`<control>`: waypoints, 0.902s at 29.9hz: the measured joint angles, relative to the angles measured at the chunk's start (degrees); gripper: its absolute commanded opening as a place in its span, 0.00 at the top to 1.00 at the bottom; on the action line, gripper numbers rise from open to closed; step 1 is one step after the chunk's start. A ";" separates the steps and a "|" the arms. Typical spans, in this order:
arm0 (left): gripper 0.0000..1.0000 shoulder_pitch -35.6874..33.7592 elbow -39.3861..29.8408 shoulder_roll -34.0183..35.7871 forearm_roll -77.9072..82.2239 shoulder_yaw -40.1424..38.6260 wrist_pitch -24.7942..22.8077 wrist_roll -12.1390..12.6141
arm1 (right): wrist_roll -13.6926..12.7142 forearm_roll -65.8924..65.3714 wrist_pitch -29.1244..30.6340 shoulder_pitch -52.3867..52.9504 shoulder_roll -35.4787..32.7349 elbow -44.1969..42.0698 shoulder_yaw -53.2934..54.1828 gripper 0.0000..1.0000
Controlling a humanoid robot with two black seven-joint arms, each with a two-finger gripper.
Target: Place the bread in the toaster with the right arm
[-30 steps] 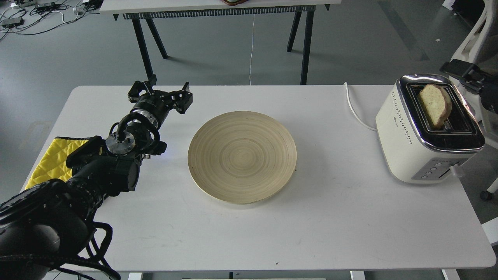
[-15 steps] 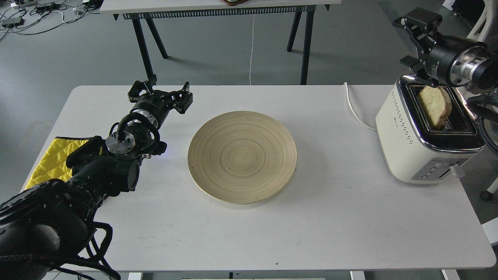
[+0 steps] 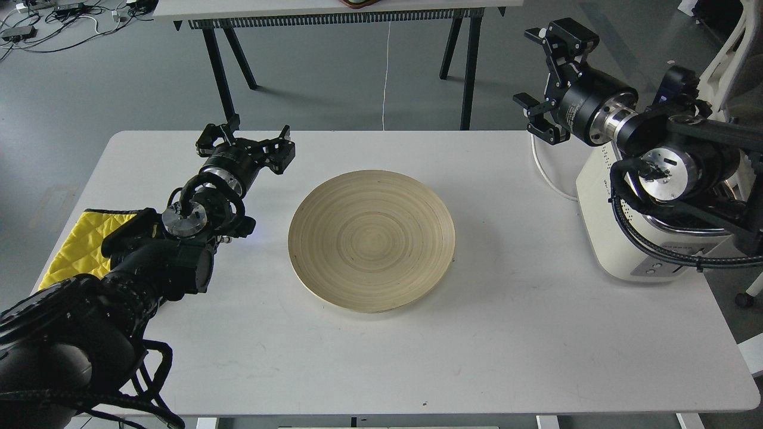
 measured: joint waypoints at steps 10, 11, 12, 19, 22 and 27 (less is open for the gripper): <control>0.00 0.00 0.00 0.00 0.00 0.00 0.00 0.00 | 3.24 10.56 24.37 -10.58 11.05 -19.71 4.69 0.01; 0.00 0.00 0.00 0.00 0.00 0.00 0.00 0.00 | 3.27 10.79 25.14 -10.93 11.37 -20.04 4.69 0.01; 0.00 0.00 0.00 0.00 0.00 0.00 0.00 0.00 | 3.31 10.89 25.71 -11.19 11.53 -20.18 4.69 0.01; 0.00 0.00 0.00 0.00 0.00 0.00 0.00 0.00 | 3.67 10.87 29.09 -13.23 12.84 -20.92 4.45 0.01; 0.00 0.00 0.00 0.00 0.00 0.00 0.00 0.00 | 4.81 10.66 29.24 -14.00 13.67 -21.68 4.22 0.01; 0.00 0.00 0.00 0.00 0.00 0.00 0.00 0.00 | 5.62 10.58 29.24 -14.56 14.99 -23.96 4.12 0.01</control>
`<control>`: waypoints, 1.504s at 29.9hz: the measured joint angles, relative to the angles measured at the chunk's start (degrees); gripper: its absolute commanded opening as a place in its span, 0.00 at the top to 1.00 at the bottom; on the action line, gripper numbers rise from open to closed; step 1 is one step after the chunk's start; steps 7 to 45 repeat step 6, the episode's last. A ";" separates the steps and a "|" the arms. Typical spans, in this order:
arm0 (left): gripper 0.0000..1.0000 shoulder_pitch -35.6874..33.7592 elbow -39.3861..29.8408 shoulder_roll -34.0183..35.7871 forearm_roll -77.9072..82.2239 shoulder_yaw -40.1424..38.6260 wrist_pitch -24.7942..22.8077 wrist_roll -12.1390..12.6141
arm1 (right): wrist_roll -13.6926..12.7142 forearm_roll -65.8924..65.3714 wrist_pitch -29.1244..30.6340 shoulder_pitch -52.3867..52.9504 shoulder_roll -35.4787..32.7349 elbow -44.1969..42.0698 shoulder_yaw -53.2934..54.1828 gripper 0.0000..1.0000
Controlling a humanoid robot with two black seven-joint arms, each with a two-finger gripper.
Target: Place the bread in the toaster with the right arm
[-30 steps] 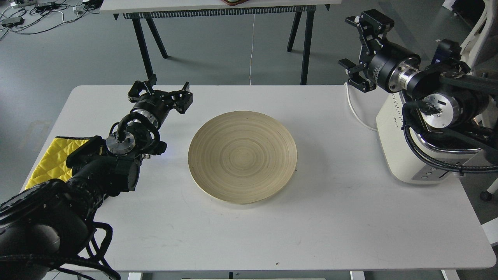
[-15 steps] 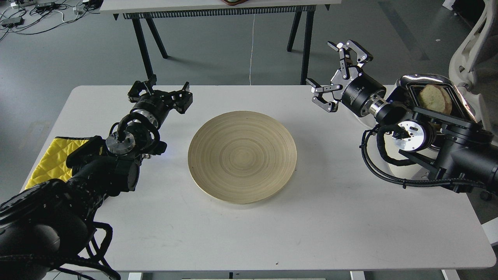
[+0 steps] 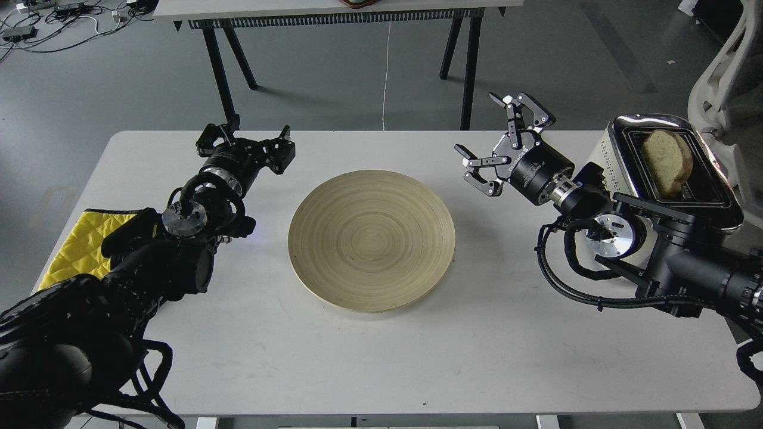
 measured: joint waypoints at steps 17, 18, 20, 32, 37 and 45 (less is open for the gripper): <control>0.00 0.00 0.00 0.00 0.00 0.00 0.01 -0.01 | 0.08 -0.03 0.00 -0.08 0.01 -0.40 0.41 0.01; 0.00 0.00 0.00 0.00 0.00 0.00 0.01 -0.01 | 0.08 -0.03 0.00 -0.08 0.01 -0.40 0.41 0.01; 0.00 0.00 0.00 0.00 0.00 0.00 0.01 -0.01 | 0.08 -0.03 0.00 -0.08 0.01 -0.40 0.41 0.01; 0.00 0.00 0.00 0.00 0.00 0.00 0.01 -0.01 | 0.08 -0.03 0.00 -0.08 0.01 -0.40 0.41 0.01; 0.00 0.00 0.00 0.00 0.00 0.00 0.01 -0.01 | 0.08 -0.03 0.00 -0.08 0.01 -0.40 0.41 0.01; 0.00 0.00 0.00 0.00 0.00 0.00 0.01 -0.01 | 0.08 -0.03 0.00 -0.08 0.01 -0.40 0.41 0.01</control>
